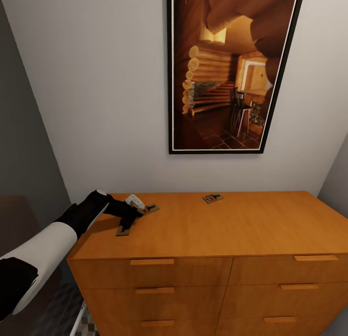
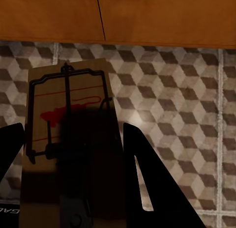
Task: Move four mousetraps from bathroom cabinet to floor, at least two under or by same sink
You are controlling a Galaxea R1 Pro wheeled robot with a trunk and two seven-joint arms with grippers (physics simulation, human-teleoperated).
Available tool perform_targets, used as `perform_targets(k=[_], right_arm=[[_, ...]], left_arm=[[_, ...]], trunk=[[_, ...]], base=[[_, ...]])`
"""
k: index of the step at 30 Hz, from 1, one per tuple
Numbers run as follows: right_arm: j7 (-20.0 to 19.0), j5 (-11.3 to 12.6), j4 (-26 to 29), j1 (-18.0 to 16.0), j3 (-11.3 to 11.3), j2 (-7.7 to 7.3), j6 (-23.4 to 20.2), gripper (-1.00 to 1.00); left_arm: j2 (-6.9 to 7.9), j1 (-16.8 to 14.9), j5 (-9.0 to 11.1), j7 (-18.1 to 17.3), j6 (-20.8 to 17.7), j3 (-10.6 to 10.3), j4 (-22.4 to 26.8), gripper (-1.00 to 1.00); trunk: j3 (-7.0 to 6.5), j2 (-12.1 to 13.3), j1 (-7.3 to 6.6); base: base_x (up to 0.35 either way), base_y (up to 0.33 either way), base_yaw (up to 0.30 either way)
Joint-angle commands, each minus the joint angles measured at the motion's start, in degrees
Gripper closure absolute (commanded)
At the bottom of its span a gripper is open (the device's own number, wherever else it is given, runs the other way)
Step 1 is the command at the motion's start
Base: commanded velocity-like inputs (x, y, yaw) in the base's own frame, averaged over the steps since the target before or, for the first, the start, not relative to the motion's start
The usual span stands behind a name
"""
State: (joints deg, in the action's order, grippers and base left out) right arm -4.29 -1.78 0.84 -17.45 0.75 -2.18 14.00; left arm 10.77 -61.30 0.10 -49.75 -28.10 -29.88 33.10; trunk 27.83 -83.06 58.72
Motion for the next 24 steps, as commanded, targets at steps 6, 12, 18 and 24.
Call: perform_targets(k=[6,12,18,24], right_arm=[[-0.1,-0.2,-0.1,0.0,0.0,-0.02,0.2,1.0],[-0.1,-0.2,-0.1,0.0,0.0,-0.02,0.2,1.0],[-0.1,-0.2,-0.1,0.0,0.0,-0.02,0.2,1.0],[-0.1,-0.2,-0.1,0.0,0.0,-0.02,0.2,1.0]], left_arm=[[0.04,0.1,-0.6,-0.2,-0.3,-0.3,0.0,1.0],[0.05,0.1,-0.7,-0.2,-0.3,-0.3,0.3,1.0],[0.04,0.1,-0.8,-0.3,-0.3,-0.3,0.9,1.0],[0.04,0.1,-0.8,-0.3,-0.4,-0.3,2.0,1.0]], trunk=[[0.08,0.0,0.01],[0.08,0.0,0.01],[0.08,0.0,0.01],[0.08,0.0,0.01]], base=[[0.0,0.0,0.0],[0.0,0.0,0.0],[0.0,0.0,0.0],[0.0,0.0,0.0]])
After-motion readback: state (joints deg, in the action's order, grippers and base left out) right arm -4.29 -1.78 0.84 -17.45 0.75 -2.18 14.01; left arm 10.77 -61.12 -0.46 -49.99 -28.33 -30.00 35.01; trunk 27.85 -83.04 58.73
